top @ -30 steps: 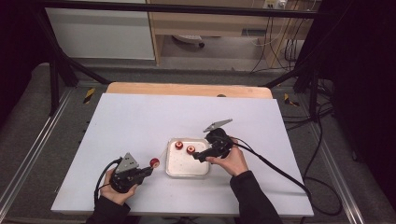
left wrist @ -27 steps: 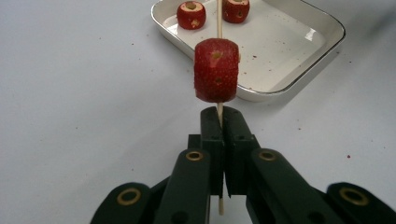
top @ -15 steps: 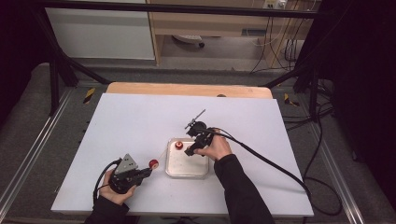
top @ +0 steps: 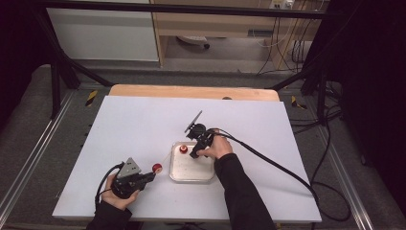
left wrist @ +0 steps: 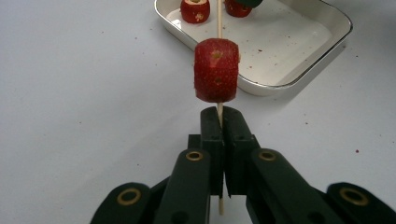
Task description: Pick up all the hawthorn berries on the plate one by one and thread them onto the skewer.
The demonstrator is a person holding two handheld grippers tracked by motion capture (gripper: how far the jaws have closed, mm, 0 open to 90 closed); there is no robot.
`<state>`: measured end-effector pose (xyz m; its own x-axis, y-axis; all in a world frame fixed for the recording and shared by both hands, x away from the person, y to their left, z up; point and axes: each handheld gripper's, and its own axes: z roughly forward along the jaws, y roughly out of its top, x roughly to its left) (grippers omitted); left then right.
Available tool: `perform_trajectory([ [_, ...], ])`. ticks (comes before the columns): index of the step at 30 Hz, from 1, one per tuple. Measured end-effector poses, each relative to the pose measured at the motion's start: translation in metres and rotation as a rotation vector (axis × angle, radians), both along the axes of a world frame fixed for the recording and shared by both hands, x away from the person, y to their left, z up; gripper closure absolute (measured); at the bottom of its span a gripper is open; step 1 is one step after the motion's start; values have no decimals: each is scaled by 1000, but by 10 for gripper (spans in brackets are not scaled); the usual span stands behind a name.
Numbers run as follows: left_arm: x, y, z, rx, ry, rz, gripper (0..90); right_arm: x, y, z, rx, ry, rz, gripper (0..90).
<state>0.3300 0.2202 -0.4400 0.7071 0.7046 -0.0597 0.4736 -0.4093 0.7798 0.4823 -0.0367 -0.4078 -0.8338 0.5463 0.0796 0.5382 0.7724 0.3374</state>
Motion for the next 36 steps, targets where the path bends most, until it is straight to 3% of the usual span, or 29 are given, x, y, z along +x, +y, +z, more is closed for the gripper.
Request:
perform_trajectory([
  [14, 0, -1, 0, 7, -1, -1, 877, 5, 0, -4, -8, 58, -14, 614],
  [19, -1, 0, 0, 9, -7, 1, 877, 3, -3, 3, 9, 44, -23, 616],
  [26, -2, -1, 1, 8, -14, 5, 877, -11, -11, 22, 95, 17, -86, 616],
  [30, -3, -1, 1, 4, -21, 9, 877, -25, -21, 26, 198, 13, -118, 616],
  [36, -4, -3, 2, 9, -29, 10, 877, -44, -41, 20, 354, -8, -175, 617],
])
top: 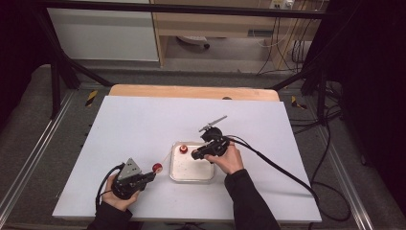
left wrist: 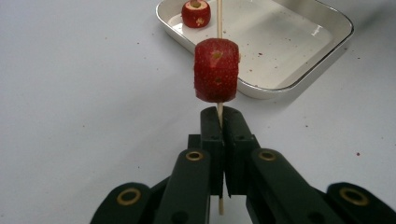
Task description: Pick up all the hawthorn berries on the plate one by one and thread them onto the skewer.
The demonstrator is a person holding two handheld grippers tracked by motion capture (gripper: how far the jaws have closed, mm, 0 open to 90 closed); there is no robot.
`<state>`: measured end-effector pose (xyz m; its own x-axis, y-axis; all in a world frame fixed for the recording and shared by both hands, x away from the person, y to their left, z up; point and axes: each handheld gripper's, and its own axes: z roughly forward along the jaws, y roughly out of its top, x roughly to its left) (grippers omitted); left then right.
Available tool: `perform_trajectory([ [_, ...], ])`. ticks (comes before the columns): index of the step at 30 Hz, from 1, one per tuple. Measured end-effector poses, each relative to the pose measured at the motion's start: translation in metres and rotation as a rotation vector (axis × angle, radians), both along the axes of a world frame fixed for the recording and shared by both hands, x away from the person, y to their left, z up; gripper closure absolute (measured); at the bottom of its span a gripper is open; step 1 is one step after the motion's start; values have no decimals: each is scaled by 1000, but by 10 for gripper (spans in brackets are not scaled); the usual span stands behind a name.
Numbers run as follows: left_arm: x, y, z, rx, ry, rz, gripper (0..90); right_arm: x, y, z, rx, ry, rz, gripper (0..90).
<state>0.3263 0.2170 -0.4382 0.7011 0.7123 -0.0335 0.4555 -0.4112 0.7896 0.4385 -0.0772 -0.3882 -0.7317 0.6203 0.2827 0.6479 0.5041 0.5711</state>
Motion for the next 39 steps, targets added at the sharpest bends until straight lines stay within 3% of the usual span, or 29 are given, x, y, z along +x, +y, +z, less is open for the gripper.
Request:
perform_trajectory([
  [6, -2, -2, 0, 0, -6, 0, 877, -14, -13, -10, 186, -48, -77, 617],
  [10, -4, -3, 1, -1, -13, 2, 877, -20, -16, -19, 306, -51, -136, 617],
  [20, -9, -6, 3, -17, -28, 12, 877, -34, -12, -28, 550, -101, -243, 618],
  [36, -18, -14, 4, -61, -39, 26, 877, -50, 4, -40, 843, -233, -393, 619],
  [39, -19, -15, 4, -74, -38, 27, 877, -52, 8, -45, 886, -239, -421, 619],
])
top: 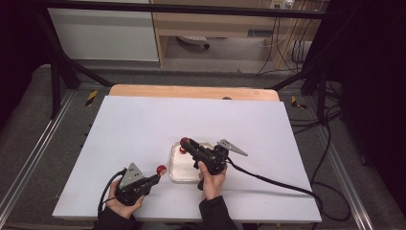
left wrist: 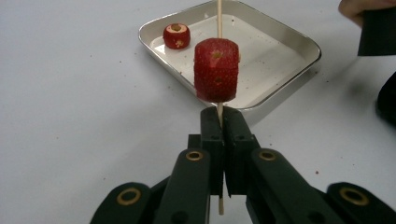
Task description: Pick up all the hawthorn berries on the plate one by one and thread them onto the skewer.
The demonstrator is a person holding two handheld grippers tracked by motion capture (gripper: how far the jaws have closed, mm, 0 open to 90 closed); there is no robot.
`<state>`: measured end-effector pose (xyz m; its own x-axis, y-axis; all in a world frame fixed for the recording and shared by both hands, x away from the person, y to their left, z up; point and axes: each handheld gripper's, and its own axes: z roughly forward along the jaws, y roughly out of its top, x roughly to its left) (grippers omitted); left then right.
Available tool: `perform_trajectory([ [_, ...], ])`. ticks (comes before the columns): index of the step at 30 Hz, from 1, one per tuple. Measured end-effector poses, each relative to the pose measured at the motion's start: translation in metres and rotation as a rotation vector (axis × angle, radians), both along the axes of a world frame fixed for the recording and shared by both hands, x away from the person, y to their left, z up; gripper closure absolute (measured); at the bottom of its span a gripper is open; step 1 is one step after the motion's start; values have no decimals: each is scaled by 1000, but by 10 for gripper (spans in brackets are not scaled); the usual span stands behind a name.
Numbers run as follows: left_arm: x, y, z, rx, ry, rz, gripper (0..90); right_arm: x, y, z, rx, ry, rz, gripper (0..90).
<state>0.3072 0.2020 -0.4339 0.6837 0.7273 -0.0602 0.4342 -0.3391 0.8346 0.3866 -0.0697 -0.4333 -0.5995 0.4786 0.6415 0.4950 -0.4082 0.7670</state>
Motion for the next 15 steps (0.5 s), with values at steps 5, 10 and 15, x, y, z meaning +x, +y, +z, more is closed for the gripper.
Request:
perform_trajectory([
  [5, -1, -2, -1, -11, 10, 5, 877, -3, 3, -6, 49, -16, -29, 620],
  [10, -1, -3, -1, -22, 9, 6, 877, -4, 5, -8, 76, -14, -35, 620],
  [15, 0, -5, -2, -28, 10, 9, 877, -4, 5, -9, 91, -13, -32, 621],
])
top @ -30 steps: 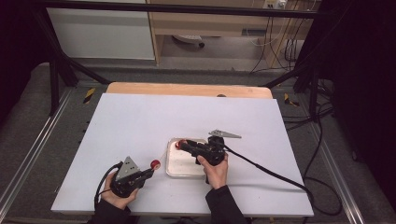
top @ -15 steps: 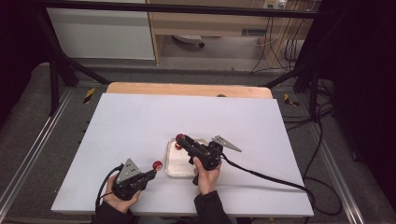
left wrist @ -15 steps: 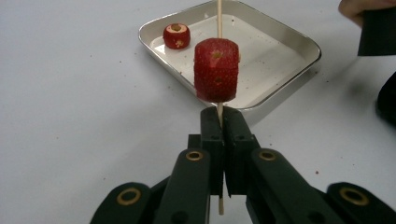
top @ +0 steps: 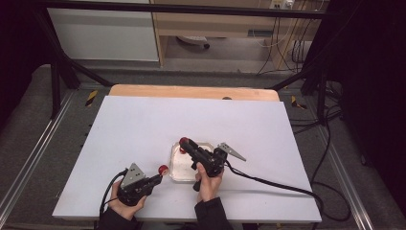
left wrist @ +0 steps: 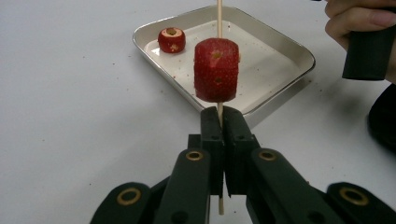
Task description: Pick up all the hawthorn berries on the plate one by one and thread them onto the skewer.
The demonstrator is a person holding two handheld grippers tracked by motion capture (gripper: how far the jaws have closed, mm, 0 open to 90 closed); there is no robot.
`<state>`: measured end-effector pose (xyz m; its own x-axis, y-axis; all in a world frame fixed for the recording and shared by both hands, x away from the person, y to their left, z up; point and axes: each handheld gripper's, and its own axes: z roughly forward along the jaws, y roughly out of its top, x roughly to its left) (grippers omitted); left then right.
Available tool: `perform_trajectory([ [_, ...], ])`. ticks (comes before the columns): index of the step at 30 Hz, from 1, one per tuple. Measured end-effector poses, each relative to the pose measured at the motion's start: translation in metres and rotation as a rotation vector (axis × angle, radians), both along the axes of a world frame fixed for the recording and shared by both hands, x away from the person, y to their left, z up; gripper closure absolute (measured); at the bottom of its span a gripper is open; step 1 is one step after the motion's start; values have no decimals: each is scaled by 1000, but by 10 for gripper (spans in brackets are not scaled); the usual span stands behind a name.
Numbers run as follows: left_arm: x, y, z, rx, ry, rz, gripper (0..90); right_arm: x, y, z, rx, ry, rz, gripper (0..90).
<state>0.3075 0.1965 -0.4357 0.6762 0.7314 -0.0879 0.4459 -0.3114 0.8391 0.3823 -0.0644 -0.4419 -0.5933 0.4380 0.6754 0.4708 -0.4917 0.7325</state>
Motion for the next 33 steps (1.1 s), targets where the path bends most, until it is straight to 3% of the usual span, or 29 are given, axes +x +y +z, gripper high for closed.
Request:
perform_trajectory([
  [33, 4, -11, -1, -24, 19, 12, 878, 0, 5, -4, -11, 8, 15, 621],
])
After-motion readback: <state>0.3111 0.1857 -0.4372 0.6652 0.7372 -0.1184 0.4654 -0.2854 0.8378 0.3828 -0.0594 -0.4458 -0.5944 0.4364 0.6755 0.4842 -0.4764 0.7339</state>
